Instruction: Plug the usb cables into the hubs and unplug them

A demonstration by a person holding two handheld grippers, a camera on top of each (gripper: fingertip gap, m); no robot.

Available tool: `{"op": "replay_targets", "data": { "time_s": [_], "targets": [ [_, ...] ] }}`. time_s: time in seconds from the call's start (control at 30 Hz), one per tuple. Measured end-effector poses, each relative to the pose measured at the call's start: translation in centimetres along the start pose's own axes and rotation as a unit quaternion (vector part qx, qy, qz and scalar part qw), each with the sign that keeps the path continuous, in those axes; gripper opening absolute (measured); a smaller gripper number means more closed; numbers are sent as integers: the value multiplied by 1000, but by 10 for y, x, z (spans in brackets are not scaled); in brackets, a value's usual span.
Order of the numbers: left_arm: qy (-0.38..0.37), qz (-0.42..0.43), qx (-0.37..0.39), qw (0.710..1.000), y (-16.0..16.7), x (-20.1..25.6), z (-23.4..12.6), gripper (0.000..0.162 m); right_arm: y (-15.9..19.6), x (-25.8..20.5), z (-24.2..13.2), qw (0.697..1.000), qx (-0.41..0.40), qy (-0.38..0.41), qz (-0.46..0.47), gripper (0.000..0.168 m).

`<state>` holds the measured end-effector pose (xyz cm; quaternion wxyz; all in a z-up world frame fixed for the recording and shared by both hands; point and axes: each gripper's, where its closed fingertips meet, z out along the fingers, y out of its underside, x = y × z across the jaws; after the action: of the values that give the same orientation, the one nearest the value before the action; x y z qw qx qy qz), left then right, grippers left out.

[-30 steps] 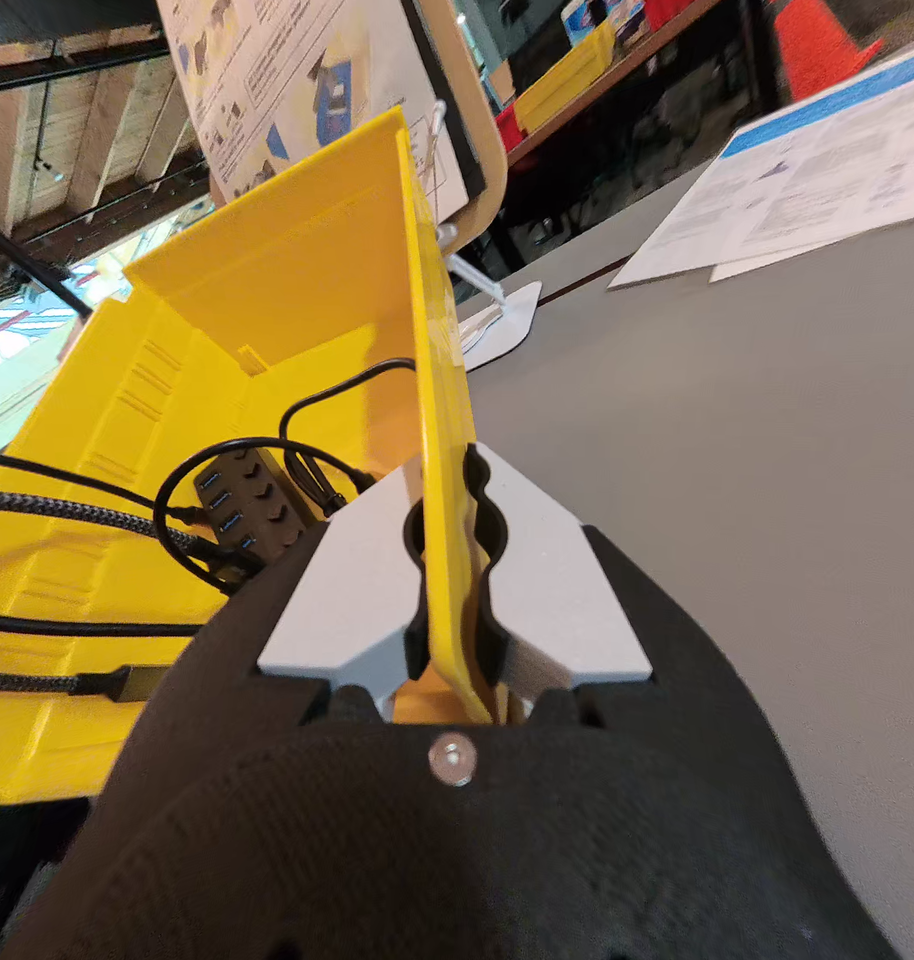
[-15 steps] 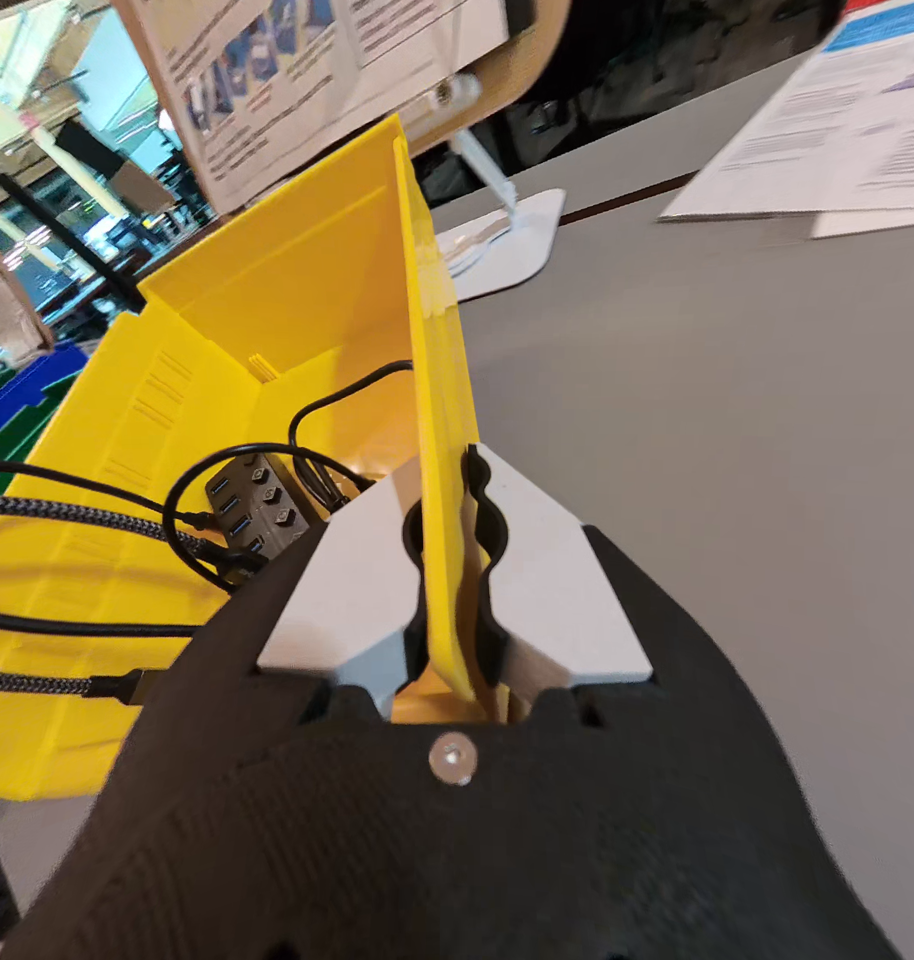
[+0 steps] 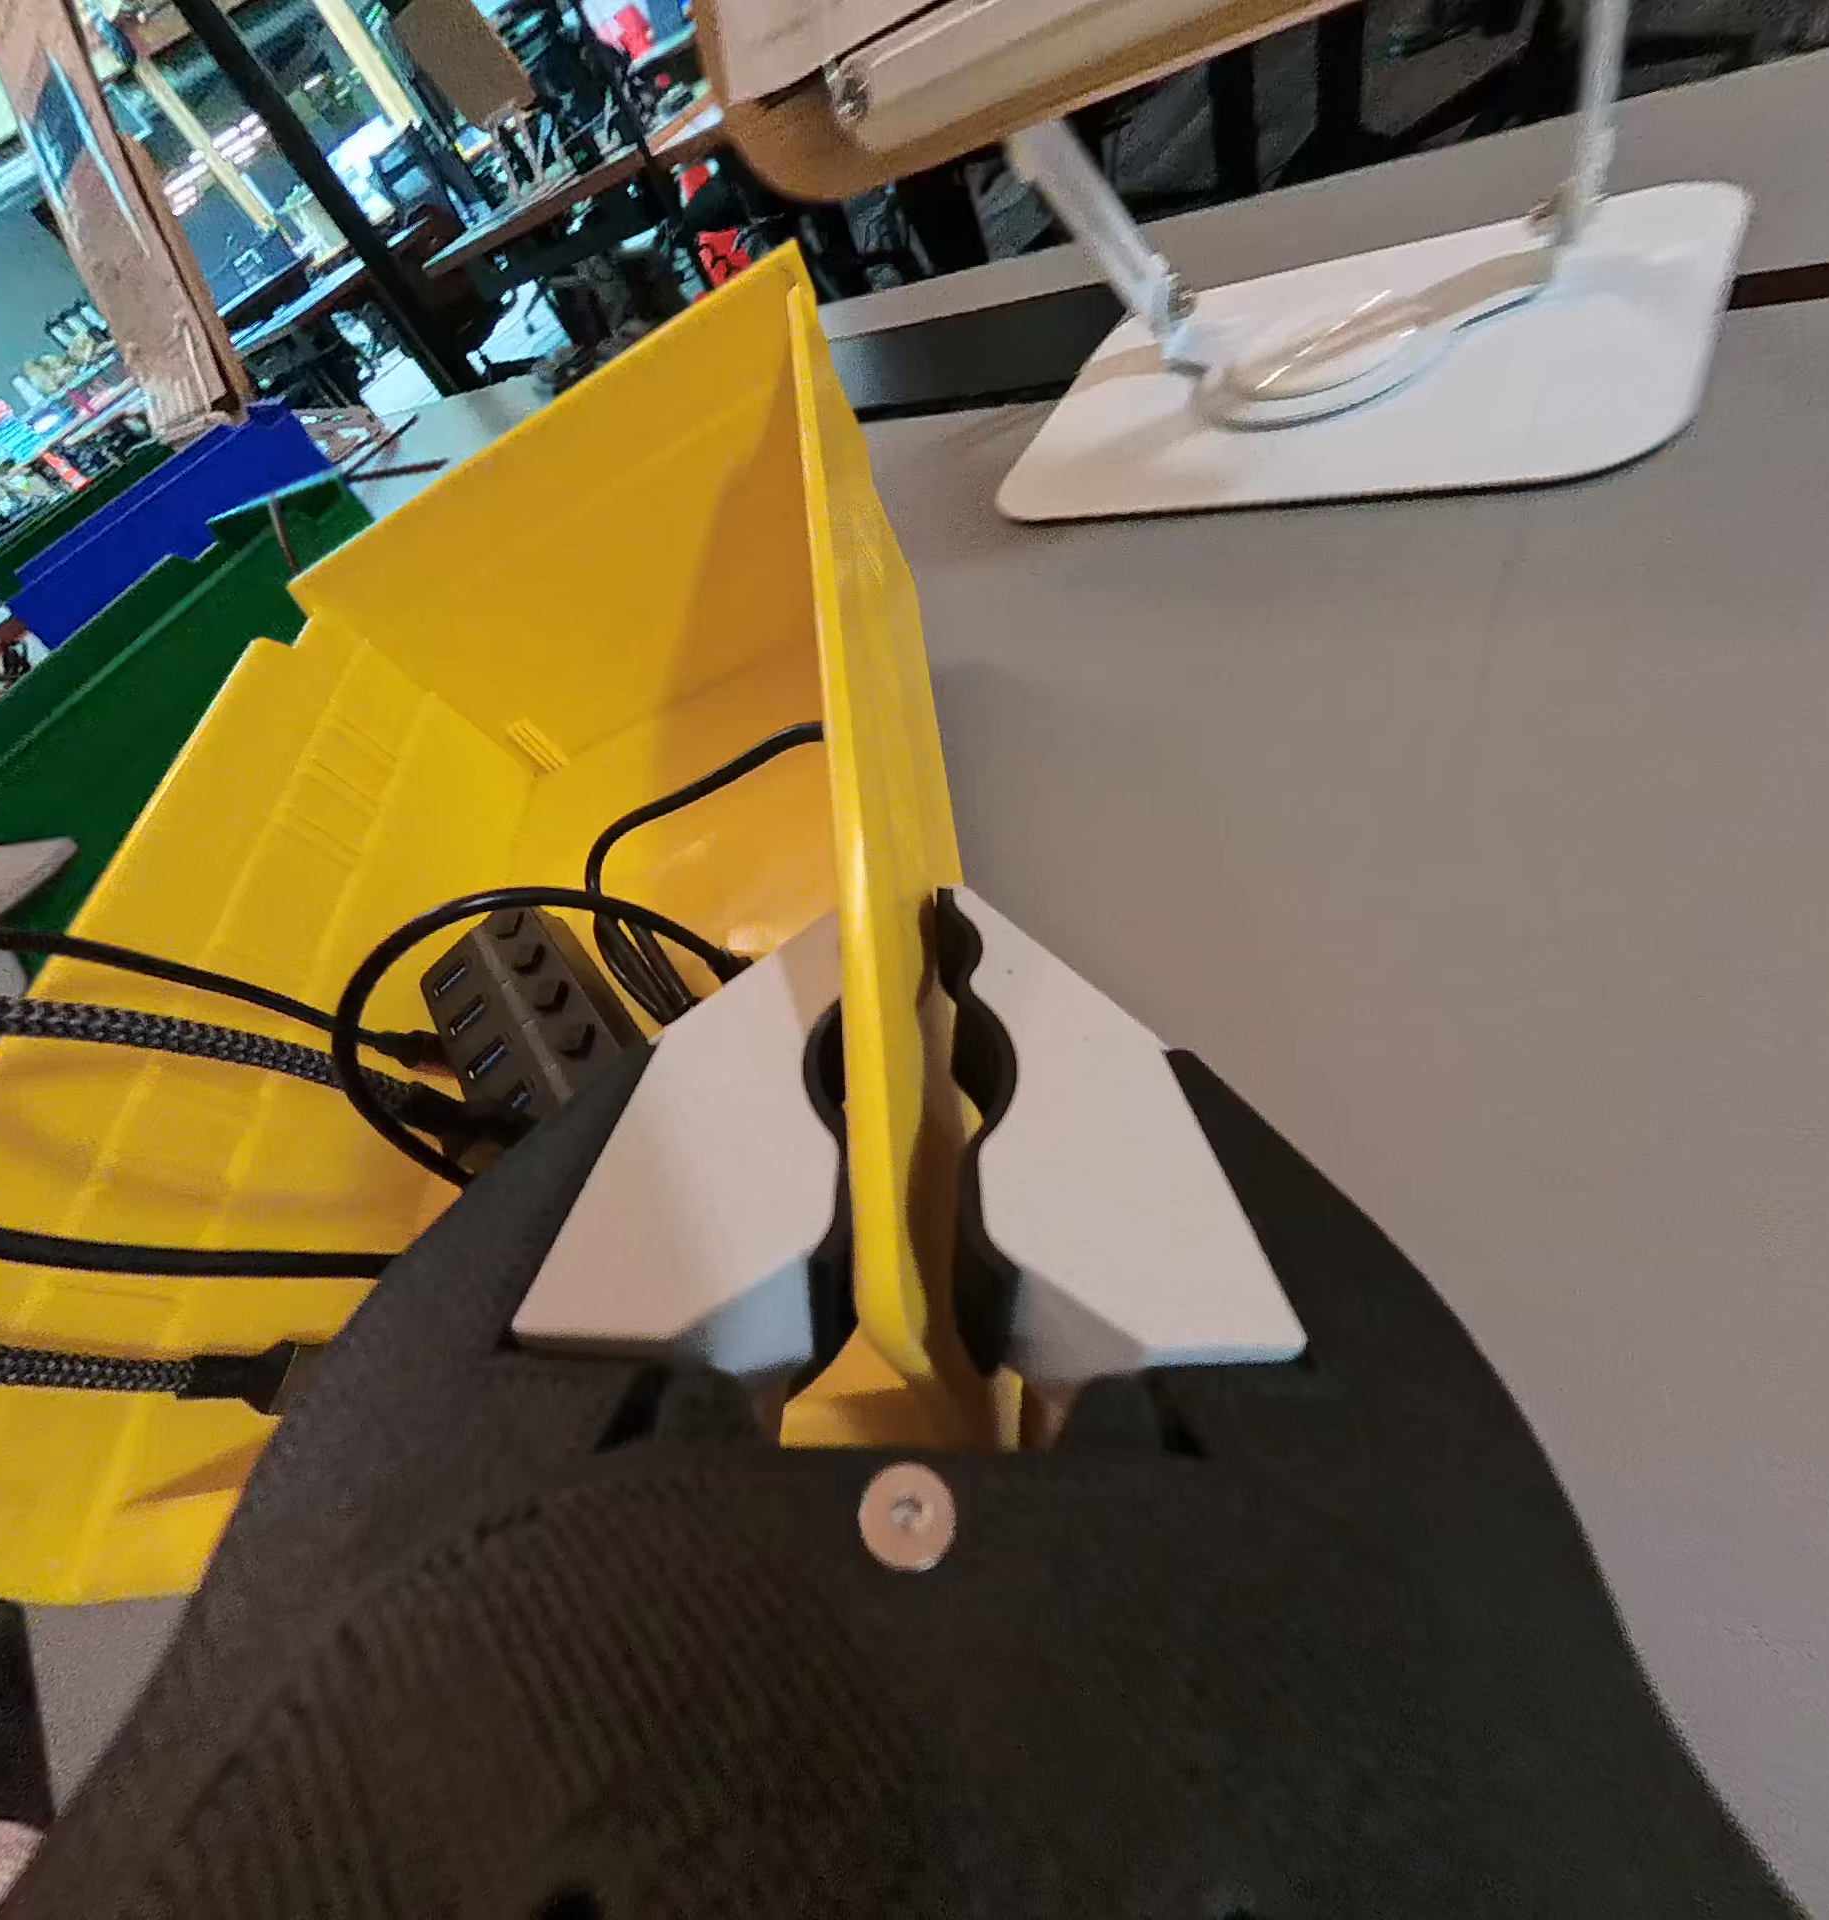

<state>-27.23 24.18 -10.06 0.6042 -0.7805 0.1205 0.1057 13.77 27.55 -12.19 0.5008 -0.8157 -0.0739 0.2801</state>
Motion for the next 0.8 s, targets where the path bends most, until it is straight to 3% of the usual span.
{"op": "replay_targets", "data": {
  "time_s": [0.17,0.37,0.53,0.6,0.7,0.8],
  "targets": [
    [-11,-69,49,996,-34,-34,-25,1,9,-51,37,1000,6,-7,-10,9],
    [-65,-28,73,995,-68,-84,-57,0,10,-128,93,997,66,-23,30,17],
    [-97,-30,111,989,-107,-122,-97,0,14,-225,139,990,73,-96,78,58],
    [-102,-29,124,987,-117,-130,-110,0,17,-264,153,990,75,-107,44,75],
    [-104,-30,136,985,-126,-134,-123,0,38,-315,173,989,28,-119,-78,100],
    [-96,-23,135,986,-131,-130,-128,0,57,-347,173,973,-29,-150,-173,96]
  ]
}}
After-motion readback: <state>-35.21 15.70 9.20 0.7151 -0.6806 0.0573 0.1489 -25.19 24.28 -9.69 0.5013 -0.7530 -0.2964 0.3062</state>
